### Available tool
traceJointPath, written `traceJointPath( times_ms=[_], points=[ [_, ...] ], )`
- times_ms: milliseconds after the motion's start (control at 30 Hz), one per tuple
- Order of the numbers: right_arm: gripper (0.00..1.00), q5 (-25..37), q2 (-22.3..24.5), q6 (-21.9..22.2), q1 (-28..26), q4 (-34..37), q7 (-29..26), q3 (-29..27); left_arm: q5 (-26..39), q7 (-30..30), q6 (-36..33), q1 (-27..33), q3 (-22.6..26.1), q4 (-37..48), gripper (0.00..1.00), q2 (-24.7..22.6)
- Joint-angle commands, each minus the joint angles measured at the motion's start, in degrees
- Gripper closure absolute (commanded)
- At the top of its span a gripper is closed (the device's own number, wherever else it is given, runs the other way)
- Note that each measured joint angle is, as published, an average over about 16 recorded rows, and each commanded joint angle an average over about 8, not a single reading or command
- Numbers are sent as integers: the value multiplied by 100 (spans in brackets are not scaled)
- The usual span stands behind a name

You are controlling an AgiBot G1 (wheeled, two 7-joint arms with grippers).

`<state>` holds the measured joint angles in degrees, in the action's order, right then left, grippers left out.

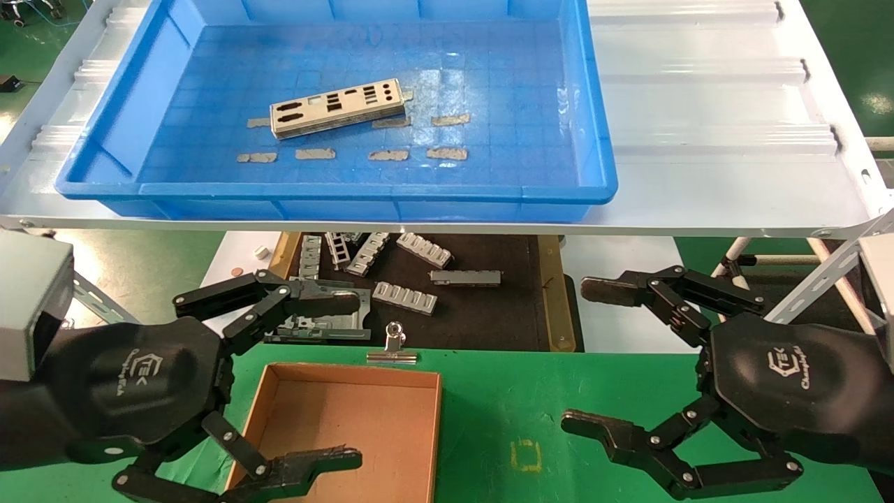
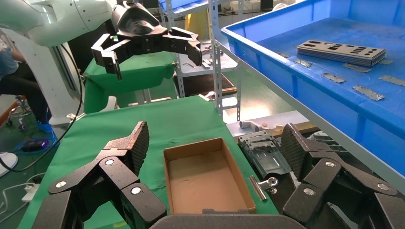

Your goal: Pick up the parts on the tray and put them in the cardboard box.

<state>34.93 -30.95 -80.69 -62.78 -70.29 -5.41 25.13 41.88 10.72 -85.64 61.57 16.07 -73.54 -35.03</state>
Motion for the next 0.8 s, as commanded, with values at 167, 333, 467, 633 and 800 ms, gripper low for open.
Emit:
traceJointPath(
  times_ms=[167,333,467,633,800],
  points=[
    [0,0,0,0,0,0,0,0,0,0,0,0,0,0,0,0],
    [0,0,0,0,0,0,0,0,0,0,0,0,0,0,0,0],
    [0,0,0,0,0,0,0,0,0,0,0,0,0,0,0,0],
    [0,0,0,0,0,0,0,0,0,0,0,0,0,0,0,0],
    [0,0,0,0,0,0,0,0,0,0,0,0,0,0,0,0]
  ],
)
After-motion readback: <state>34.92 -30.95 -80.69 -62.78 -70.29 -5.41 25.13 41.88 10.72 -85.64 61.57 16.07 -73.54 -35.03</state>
